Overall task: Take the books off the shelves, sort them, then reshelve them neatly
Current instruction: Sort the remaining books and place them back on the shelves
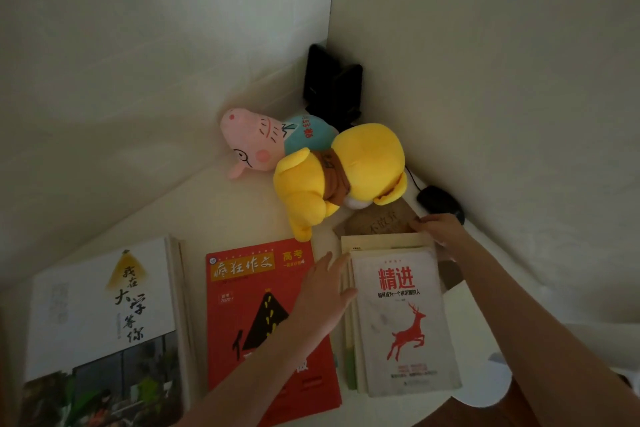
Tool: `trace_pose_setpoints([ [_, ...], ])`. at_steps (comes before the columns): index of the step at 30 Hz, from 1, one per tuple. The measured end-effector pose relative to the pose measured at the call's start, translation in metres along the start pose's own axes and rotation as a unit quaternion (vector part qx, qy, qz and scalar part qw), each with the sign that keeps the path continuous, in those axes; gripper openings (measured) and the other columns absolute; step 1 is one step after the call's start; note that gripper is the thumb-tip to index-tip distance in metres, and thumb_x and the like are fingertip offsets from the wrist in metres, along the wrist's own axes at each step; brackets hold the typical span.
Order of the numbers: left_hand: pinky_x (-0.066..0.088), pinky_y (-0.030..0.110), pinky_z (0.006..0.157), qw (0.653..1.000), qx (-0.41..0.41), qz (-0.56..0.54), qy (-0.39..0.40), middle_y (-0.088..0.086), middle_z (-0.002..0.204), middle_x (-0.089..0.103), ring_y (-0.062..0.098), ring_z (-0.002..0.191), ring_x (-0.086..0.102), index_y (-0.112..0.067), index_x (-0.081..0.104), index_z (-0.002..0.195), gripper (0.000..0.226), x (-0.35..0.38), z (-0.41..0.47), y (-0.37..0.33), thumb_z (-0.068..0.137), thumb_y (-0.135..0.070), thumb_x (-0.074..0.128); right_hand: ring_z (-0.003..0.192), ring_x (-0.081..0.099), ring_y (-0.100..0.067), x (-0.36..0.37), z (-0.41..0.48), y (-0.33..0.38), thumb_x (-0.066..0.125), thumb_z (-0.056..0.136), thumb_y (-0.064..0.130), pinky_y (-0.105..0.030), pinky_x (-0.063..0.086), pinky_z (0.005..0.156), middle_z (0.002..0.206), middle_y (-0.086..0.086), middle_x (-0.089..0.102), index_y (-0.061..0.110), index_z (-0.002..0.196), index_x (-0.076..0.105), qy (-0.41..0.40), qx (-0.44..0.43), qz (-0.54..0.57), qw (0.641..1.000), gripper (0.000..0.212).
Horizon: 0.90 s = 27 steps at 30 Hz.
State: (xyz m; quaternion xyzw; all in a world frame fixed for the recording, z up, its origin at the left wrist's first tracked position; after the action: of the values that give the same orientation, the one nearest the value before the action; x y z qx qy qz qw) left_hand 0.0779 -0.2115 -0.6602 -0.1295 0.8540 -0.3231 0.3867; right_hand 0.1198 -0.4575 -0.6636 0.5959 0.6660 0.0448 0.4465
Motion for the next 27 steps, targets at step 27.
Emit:
trace_pose_setpoints([
  [27,0.054,0.025,0.074,0.954,-0.147,-0.259,-0.042,0.006,0.104,0.061,0.018,0.092,0.062,-0.013,0.047,0.109,0.056,0.069,0.008,0.018,0.069,-0.028,0.083,0.078,0.068,-0.022,-0.040,-0.092,-0.086,0.058,0.094,0.021,-0.028,0.054,0.065,0.087,-0.009,0.069,0.011,0.090,0.057,-0.092,-0.054,0.137,0.985,0.011],
])
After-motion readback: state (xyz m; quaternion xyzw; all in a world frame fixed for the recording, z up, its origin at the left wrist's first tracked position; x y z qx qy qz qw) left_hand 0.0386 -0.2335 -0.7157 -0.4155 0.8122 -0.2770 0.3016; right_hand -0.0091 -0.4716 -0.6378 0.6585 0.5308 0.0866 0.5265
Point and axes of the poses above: each hand's wrist, its own z-axis towards the middle knuckle, its own x-axis out of the palm, y = z × x, the point moved 8 cm from there along z, towards the middle knuckle
